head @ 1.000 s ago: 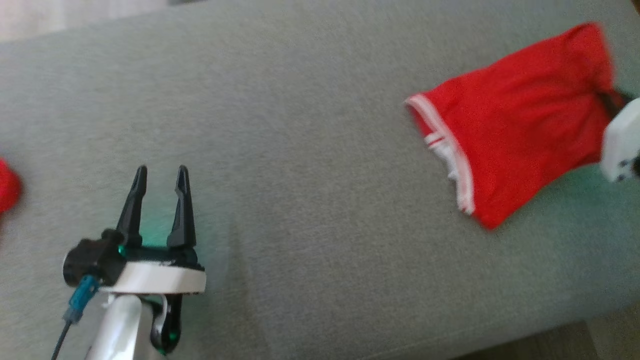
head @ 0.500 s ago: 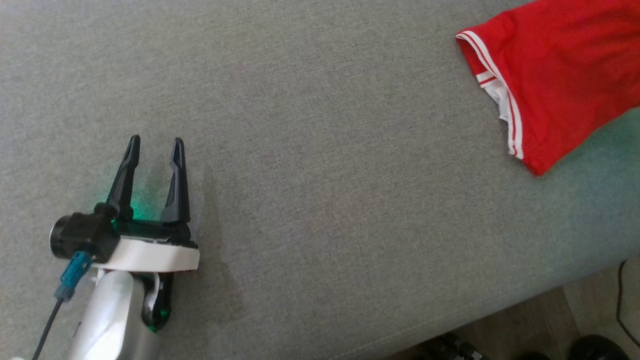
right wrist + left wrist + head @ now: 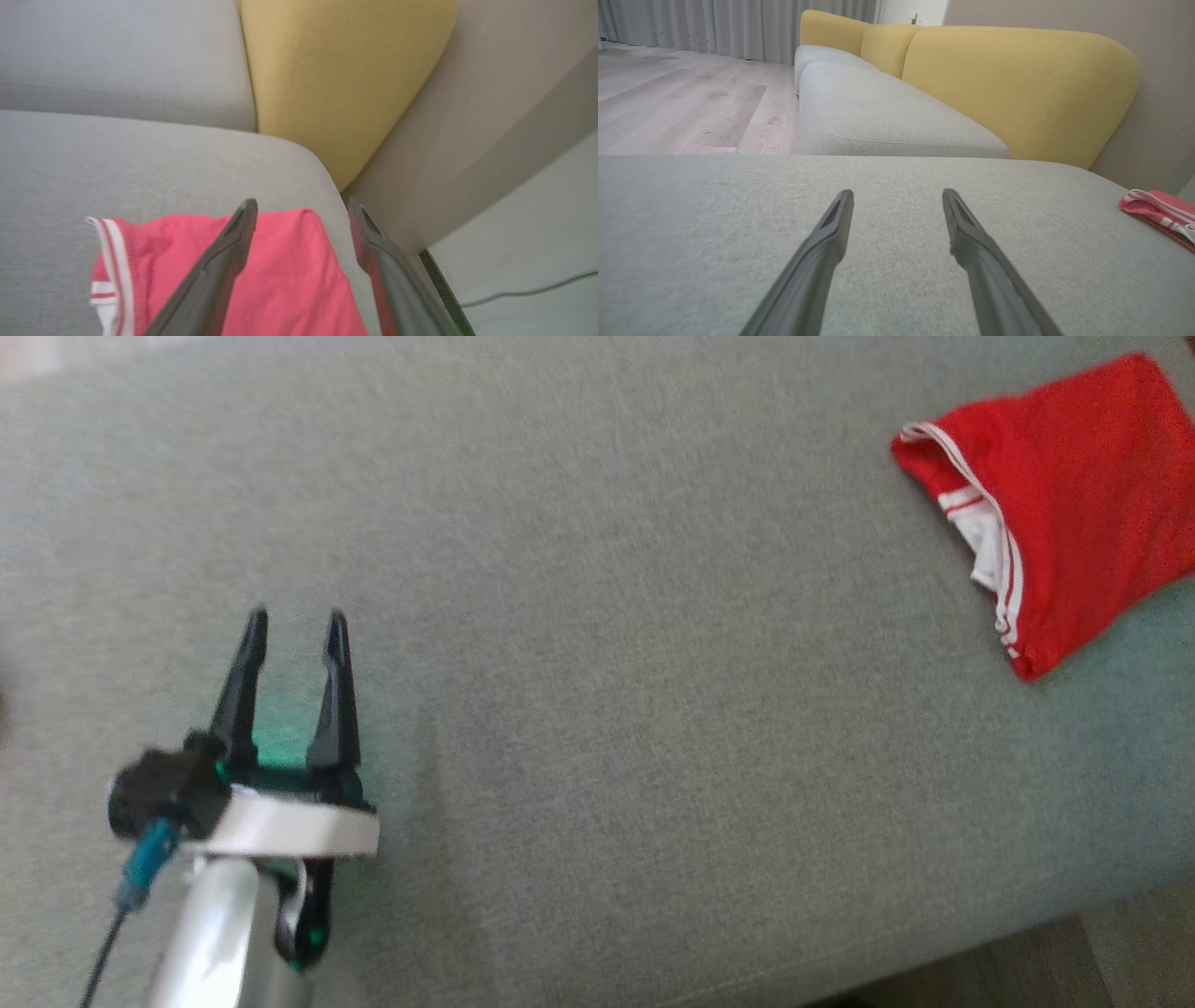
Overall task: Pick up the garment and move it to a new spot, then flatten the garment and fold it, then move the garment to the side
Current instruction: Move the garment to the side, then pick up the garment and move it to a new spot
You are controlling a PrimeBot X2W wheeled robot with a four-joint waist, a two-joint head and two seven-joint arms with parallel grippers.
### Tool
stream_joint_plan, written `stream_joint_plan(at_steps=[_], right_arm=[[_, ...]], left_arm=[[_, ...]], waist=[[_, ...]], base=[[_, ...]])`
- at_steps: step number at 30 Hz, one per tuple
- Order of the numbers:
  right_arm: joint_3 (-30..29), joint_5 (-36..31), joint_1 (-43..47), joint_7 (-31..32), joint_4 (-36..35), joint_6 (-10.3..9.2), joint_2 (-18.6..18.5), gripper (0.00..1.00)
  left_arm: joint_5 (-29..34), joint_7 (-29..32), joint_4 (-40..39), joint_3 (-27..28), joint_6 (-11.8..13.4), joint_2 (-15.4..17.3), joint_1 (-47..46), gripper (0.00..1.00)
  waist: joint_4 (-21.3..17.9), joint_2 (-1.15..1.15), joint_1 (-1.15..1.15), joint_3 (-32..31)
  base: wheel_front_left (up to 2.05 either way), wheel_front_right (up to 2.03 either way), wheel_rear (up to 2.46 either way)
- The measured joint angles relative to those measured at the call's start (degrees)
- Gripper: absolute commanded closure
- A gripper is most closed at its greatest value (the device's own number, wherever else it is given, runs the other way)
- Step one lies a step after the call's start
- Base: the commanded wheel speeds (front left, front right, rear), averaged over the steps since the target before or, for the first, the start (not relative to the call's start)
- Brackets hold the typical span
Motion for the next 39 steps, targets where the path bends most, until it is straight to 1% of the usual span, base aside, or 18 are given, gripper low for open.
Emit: stream_joint_plan(at_steps=[3, 7, 12, 14, 16, 24, 32, 36, 39], right_arm=[[-0.38, 1.42, 4.95, -2.61, -3.6, 0.0, 2.61, 0.0], [-0.82, 3.56, 14.44, -5.98, -9.99, 0.0, 6.62, 0.0], [-0.26, 3.22, 26.75, -8.0, -19.07, 0.0, 13.88, 0.0], [0.98, 2.48, 32.47, -8.88, -22.73, 0.0, 16.08, 0.0], [1.02, 2.37, 35.22, -9.18, -24.05, 0.0, 17.37, 0.0], [-0.16, 1.38, 39.45, -9.31, -25.92, 0.0, 20.33, 0.0], [-1.11, 0.89, 39.98, -8.21, -26.74, 0.0, 20.57, 0.0], [-1.31, 0.92, 40.32, -7.73, -26.83, 0.0, 21.0, 0.0], [-1.09, 0.96, 41.47, -7.73, -26.91, 0.0, 21.07, 0.0]], left_arm=[[0.01, 0.0, 0.42, 1.05, 0.03, -1.03, 3.07, 0.0], [0.01, 0.01, 0.82, 2.99, 0.1, -1.6, 7.78, 0.0], [0.02, 0.01, 0.74, 5.01, 0.77, -2.46, 12.51, 0.0], [0.03, 0.01, 0.81, 5.8, 1.15, -2.47, 14.63, 0.0], [0.04, 0.01, 1.23, 6.0, 1.15, -2.48, 15.53, 0.0], [0.09, 0.01, 1.35, 6.73, 1.59, -2.68, 18.01, 0.0], [0.09, 0.01, 1.34, 6.79, 1.59, -3.1, 18.44, 0.0], [0.1, 0.01, 1.36, 6.73, 1.59, -3.19, 18.4, 0.0], [0.2, 0.01, 1.37, 6.56, 1.57, -3.15, 18.27, 0.0]], waist=[[0.86, 0.0, -0.01, -2.98], [2.16, 0.0, -0.02, -7.49], [4.01, 0.0, -0.02, -12.94], [5.31, 0.0, -0.03, -15.4], [6.31, 0.0, -0.02, -16.62], [8.55, 0.0, -0.01, -19.21], [9.49, 0.0, 0.0, -19.48], [11.4, 0.0, 0.0, -19.36], [13.77, 0.0, 0.0, -19.16]], base=[[0.0, 0.0, 0.0], [0.0, 0.0, 0.0], [0.0, 0.0, 0.0], [0.0, 0.0, 0.0], [0.0, 0.0, 0.0], [0.0, 0.0, 0.0], [0.0, 0.0, 0.0], [0.0, 0.0, 0.0], [0.0, 0.0, 0.0]])
